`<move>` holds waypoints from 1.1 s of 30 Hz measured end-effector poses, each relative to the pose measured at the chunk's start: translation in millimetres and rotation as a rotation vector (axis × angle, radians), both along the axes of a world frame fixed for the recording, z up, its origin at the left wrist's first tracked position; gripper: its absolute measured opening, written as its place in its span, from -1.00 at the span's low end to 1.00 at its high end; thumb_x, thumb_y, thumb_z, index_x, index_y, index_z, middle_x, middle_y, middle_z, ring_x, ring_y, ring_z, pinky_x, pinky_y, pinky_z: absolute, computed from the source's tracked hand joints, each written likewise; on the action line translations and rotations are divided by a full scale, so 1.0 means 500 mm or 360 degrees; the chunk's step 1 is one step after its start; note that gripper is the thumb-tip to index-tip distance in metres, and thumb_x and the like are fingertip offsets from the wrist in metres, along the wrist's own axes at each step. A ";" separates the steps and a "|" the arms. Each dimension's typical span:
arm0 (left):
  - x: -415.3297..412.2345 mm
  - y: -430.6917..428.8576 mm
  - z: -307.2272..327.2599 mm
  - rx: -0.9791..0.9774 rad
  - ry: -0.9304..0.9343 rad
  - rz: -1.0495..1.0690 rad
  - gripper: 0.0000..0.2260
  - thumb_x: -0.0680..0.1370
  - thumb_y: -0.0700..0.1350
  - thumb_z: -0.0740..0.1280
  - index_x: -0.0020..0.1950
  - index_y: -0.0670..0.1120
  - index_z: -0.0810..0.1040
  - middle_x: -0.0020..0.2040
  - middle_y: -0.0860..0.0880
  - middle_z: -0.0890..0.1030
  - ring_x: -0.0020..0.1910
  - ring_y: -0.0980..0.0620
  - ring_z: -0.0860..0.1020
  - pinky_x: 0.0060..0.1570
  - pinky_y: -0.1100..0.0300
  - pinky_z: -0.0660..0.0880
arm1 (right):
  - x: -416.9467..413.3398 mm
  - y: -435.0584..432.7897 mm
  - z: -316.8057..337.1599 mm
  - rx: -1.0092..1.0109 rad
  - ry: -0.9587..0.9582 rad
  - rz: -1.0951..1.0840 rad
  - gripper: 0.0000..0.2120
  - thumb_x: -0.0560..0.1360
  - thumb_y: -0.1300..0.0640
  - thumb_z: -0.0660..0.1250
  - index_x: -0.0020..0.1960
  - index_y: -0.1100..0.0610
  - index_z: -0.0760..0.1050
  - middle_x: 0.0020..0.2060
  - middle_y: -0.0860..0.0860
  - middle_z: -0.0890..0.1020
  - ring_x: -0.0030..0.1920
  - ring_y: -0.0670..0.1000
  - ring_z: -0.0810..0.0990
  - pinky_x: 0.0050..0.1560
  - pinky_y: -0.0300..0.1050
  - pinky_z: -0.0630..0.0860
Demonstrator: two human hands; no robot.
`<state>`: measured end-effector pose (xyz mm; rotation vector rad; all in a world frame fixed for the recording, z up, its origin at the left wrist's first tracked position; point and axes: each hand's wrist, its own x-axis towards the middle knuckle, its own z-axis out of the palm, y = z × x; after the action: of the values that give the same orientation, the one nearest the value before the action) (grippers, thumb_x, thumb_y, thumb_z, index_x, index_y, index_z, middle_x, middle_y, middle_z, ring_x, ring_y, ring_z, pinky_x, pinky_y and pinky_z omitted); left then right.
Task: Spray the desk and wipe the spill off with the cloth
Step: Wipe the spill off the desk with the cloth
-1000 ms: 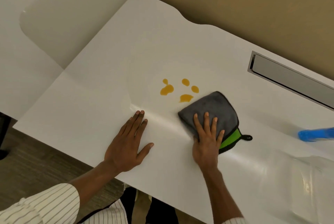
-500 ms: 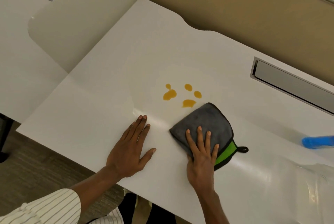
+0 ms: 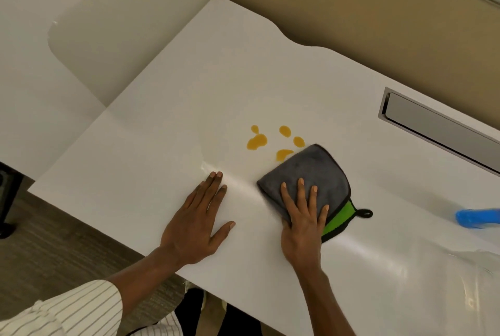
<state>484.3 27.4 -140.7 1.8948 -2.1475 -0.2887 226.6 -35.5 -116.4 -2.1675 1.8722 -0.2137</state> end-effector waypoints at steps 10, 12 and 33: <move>0.001 -0.002 0.006 0.0020 -0.0034 -0.0008 -0.26 0.73 0.26 0.22 0.73 -0.22 0.19 0.79 -0.16 0.05 0.78 -0.10 0.02 0.68 -0.11 0.26 | -0.014 -0.104 -0.010 0.0029 -0.0032 0.0000 -0.19 0.55 0.30 0.26 0.65 -0.22 0.09 0.69 -0.10 0.03 0.69 0.12 -0.12 0.58 0.46 -0.12; 0.001 -0.003 0.008 0.0031 -0.0042 -0.0006 -0.26 0.73 0.26 0.20 0.73 -0.22 0.20 0.79 -0.16 0.03 0.78 -0.09 0.01 0.68 -0.10 0.26 | -0.012 -0.149 -0.009 0.0035 0.0007 -0.0014 -0.21 0.57 0.28 0.27 0.65 -0.21 0.08 0.69 -0.07 0.04 0.69 0.15 -0.10 0.58 0.48 -0.11; 0.002 -0.003 0.005 0.0023 -0.0040 0.0005 -0.26 0.73 0.27 0.20 0.73 -0.22 0.21 0.79 -0.17 0.04 0.78 -0.10 0.00 0.69 -0.09 0.24 | 0.024 -0.180 -0.012 -0.0023 0.0040 -0.0011 -0.23 0.58 0.25 0.29 0.64 -0.22 0.11 0.68 -0.07 0.07 0.68 0.17 -0.06 0.58 0.46 -0.07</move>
<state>485.1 25.8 -138.1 1.9193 -2.1643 -0.2818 238.8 -125.3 -122.2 -2.1832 1.8978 -0.2035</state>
